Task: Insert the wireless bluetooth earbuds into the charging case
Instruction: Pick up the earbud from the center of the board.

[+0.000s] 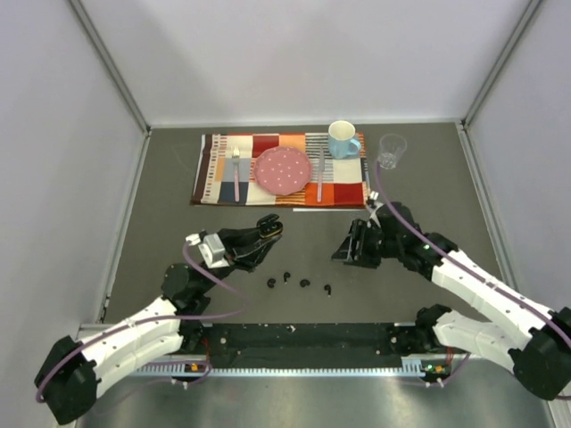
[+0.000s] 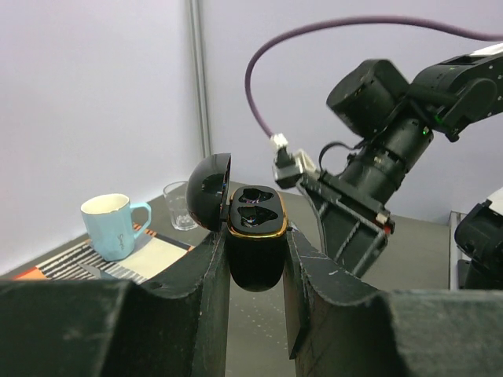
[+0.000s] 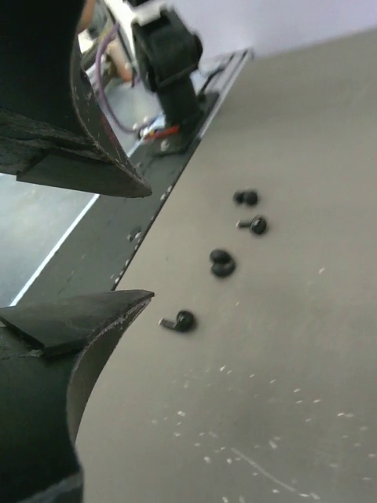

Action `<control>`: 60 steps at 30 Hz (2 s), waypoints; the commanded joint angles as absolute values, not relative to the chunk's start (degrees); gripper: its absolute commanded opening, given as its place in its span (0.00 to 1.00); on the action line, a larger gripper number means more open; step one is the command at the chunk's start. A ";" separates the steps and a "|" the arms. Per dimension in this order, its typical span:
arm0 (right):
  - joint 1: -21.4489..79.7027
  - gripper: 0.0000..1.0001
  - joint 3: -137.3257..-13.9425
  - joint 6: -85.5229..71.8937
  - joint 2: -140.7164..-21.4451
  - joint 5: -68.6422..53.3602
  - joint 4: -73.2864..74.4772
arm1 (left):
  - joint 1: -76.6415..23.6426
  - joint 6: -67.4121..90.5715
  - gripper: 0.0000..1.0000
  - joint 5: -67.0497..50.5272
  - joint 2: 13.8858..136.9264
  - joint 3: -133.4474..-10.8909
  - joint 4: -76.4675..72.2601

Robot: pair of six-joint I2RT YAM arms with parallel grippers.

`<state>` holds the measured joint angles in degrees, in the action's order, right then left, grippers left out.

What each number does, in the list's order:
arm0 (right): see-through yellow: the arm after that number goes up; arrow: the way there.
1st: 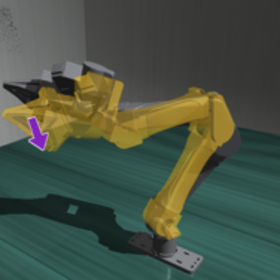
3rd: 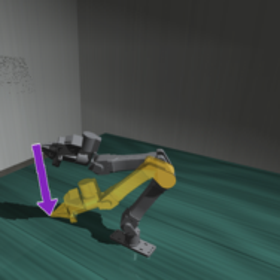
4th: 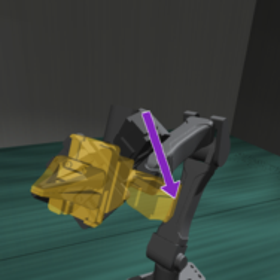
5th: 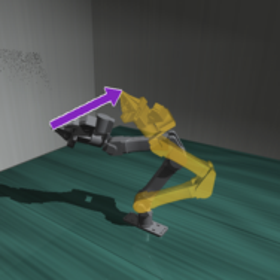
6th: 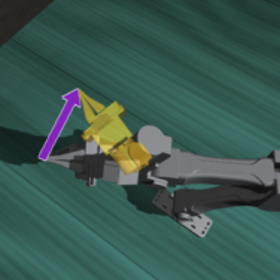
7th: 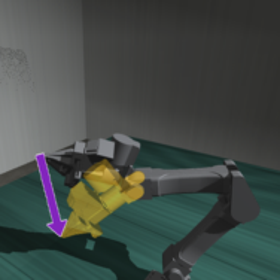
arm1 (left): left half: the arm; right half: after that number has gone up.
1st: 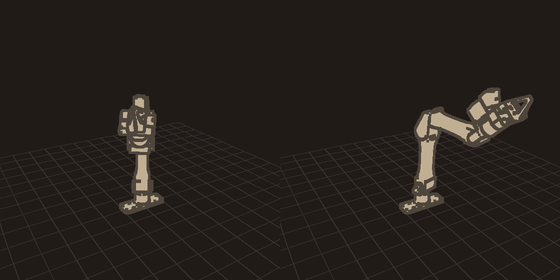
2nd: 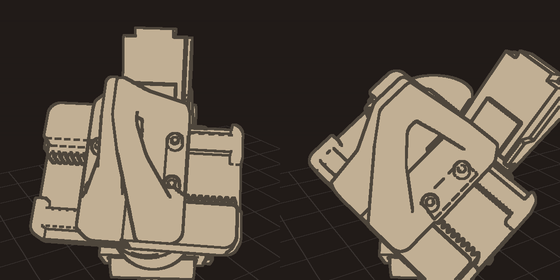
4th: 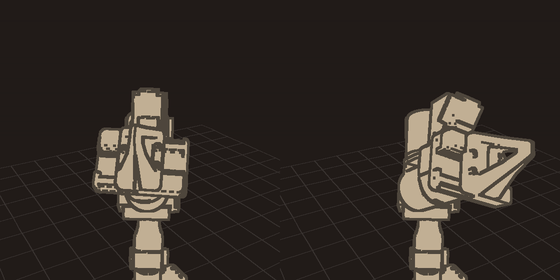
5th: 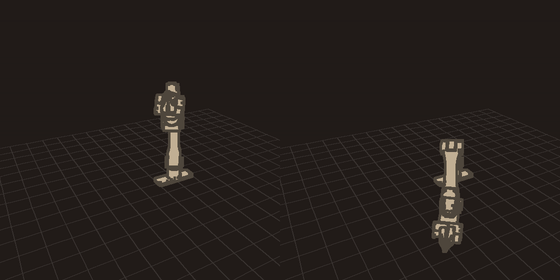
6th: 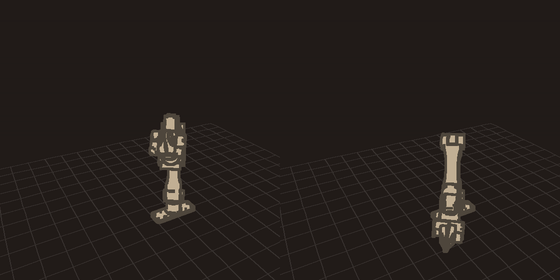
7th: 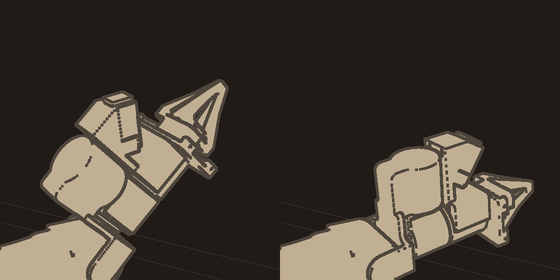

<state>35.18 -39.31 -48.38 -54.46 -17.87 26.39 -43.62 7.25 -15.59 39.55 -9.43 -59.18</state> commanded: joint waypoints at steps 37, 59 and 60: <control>54.75 0.37 -50.98 -45.44 -87.01 2.46 32.78 | -43.68 7.56 0.00 -14.77 29.62 -4.04 -53.79; 55.98 0.33 -50.80 -46.05 -89.38 3.07 32.78 | -43.77 8.00 0.00 -13.89 29.62 -4.04 -53.61; 56.16 0.33 -50.80 -46.23 -89.47 3.16 32.78 | -43.77 8.00 0.00 -13.80 29.53 -4.04 -53.61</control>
